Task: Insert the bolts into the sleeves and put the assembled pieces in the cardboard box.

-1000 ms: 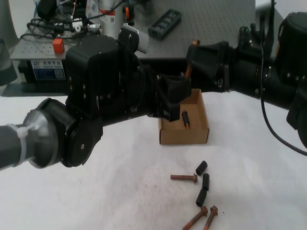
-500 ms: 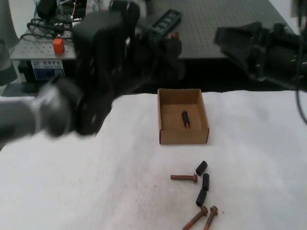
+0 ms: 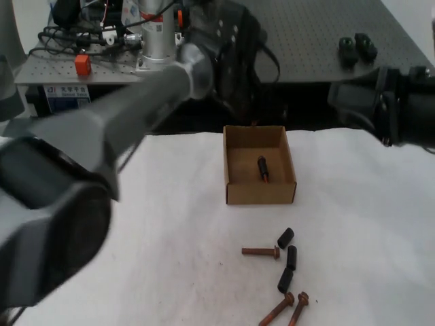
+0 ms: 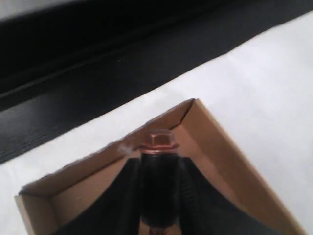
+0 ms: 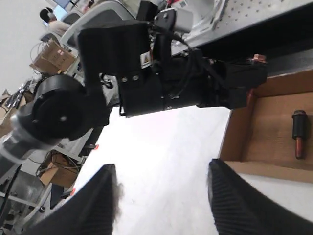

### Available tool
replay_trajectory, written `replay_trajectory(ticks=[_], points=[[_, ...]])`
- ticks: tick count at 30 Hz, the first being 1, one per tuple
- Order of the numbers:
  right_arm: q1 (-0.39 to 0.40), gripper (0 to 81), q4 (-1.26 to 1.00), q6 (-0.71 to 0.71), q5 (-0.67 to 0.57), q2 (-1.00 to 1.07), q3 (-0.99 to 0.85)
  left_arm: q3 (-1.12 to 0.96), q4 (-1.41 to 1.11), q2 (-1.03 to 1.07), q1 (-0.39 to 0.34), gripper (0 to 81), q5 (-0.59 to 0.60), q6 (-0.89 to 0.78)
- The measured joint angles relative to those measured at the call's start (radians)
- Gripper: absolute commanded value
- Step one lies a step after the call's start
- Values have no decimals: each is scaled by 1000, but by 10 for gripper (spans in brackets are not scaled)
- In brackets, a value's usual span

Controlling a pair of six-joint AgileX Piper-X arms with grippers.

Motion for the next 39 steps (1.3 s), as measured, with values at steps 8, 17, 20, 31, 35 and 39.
replay_trajectory(ticks=[8,17,20,31,35,39], points=[[0,390,79,-81,41,0,0,-52,120,86,0,80,-6,2],[14,390,302,-250,249,0,0,-59,206,47,0,351,17,4],[57,390,368,-301,328,0,0,-59,260,-30,2,344,21,36],[269,390,584,-376,540,176,-61,150,271,-339,12,272,-86,61],[318,390,609,-376,560,242,-81,358,235,-438,14,272,-94,61],[367,390,616,-376,574,313,-112,609,167,-560,14,272,-94,61]])
